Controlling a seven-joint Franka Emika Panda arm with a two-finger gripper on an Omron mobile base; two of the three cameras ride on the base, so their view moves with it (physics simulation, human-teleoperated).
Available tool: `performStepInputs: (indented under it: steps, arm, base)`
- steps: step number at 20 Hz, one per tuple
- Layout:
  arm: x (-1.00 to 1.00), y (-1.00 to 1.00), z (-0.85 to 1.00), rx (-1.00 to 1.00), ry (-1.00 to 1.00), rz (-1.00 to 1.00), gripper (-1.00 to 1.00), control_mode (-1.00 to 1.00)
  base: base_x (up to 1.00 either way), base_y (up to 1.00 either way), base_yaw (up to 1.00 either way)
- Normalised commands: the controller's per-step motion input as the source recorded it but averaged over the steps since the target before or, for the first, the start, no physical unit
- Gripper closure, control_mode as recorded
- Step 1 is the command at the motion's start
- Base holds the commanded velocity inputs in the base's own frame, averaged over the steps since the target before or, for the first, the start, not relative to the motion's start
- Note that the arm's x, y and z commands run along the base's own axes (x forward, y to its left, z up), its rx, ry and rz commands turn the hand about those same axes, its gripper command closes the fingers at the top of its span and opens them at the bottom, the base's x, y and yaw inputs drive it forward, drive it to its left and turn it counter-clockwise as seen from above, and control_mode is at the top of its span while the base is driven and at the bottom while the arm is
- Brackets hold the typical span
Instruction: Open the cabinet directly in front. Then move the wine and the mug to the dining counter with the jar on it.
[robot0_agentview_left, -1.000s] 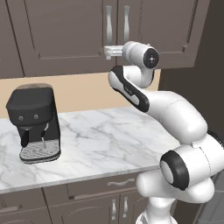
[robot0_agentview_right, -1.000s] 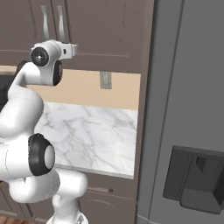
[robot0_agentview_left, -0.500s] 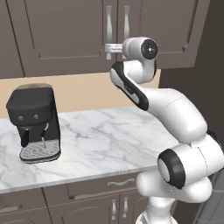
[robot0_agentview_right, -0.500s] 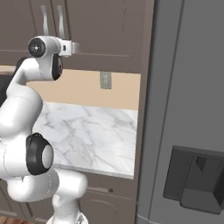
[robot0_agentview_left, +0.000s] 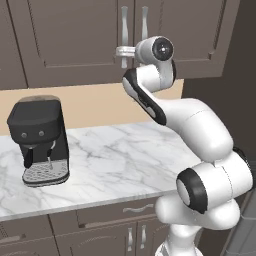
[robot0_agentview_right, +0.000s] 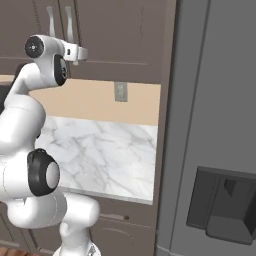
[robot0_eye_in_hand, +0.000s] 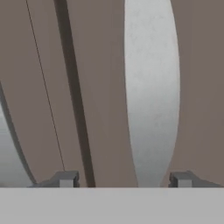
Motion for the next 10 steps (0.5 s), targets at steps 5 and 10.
performStepInputs:
  steps: [5,10]
  arm:
    - [0.97,-0.19,-0.54,0.0,0.0,0.0,1.0,-1.0]
    - [0.08,-0.08,-0.06,0.0,0.0,0.03,1.0,-1.0]
  base:
    - [0.0,0.0,0.0]
    - [0.0,0.0,0.0]
